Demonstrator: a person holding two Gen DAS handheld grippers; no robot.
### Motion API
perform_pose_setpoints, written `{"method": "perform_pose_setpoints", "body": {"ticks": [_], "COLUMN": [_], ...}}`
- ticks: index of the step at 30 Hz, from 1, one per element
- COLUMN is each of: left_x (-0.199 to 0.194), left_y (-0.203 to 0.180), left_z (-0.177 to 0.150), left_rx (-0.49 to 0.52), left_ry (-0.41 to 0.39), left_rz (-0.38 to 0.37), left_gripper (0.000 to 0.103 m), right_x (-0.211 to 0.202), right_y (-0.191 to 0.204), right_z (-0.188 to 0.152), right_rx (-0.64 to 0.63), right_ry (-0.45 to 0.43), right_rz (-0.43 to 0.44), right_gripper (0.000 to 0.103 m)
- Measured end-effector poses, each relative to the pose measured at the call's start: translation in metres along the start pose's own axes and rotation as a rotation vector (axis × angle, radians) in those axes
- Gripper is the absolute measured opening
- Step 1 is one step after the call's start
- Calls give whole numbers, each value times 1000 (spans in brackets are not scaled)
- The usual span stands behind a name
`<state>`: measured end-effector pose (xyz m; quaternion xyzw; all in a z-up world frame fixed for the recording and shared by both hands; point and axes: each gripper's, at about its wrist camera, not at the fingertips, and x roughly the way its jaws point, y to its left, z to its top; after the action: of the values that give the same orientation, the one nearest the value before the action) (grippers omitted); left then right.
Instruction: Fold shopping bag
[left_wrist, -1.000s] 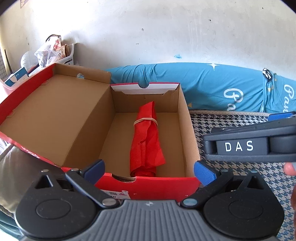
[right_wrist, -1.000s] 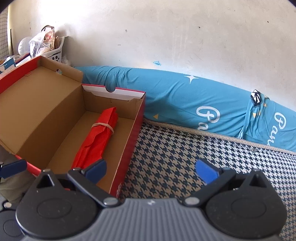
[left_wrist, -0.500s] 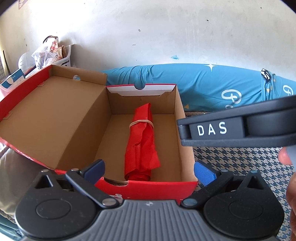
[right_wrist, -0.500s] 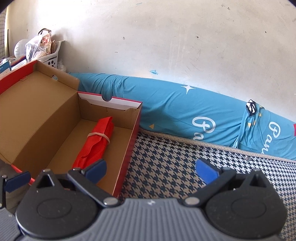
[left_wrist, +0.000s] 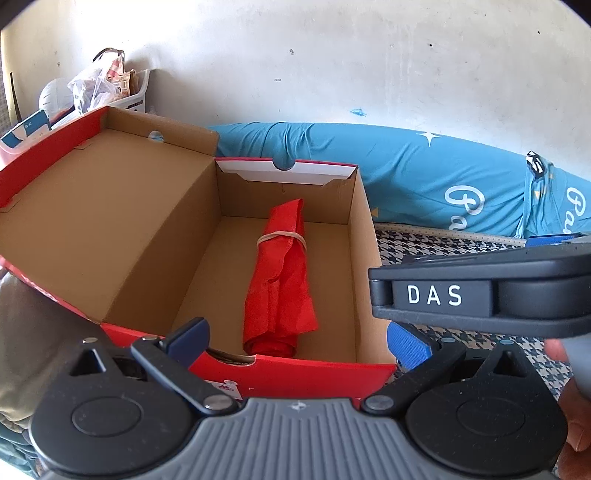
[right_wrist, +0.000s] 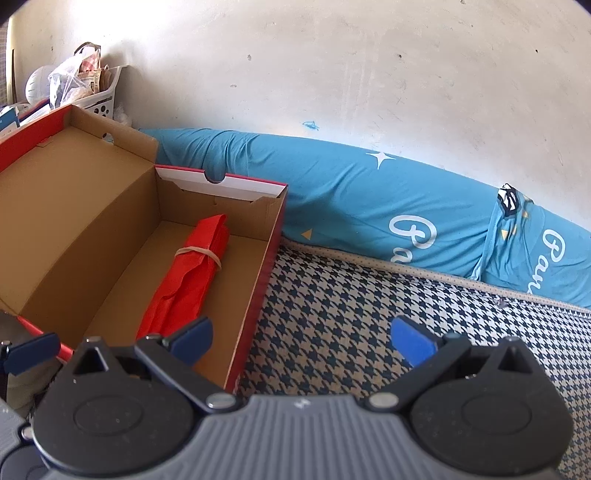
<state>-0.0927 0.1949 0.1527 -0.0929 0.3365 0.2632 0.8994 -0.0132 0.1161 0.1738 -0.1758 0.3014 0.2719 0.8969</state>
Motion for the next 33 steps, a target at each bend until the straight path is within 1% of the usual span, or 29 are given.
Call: {"method": "perform_pose_setpoints", "body": {"ticks": [6,14,17,20,28,33], "left_x": [8,3,2,2,3,3], "left_y": [2,-1,0,0,4,3], "left_z": [-2,-6,-8,-9,-9,-10], "left_rx": [-15,16,18,26,13,16], "left_ry": [22,18,26,29,35,35], "left_rz": [-32,-34,-35,-33,-35,-39], "left_gripper": [103,103,103,103,103,103], "right_x": [1,4,6,4,4,-1], "right_y": [2,4,3,1,1,5], "right_z": [-1,-3,-5,-6,-5,-5], "right_rx": [0,-7,-4,5,6,-11], "right_ry": [3,46,67,61,59,41], "right_rz": [20,47,45,68,61,82], "right_gripper": [103,103,103,103,103,103]}}
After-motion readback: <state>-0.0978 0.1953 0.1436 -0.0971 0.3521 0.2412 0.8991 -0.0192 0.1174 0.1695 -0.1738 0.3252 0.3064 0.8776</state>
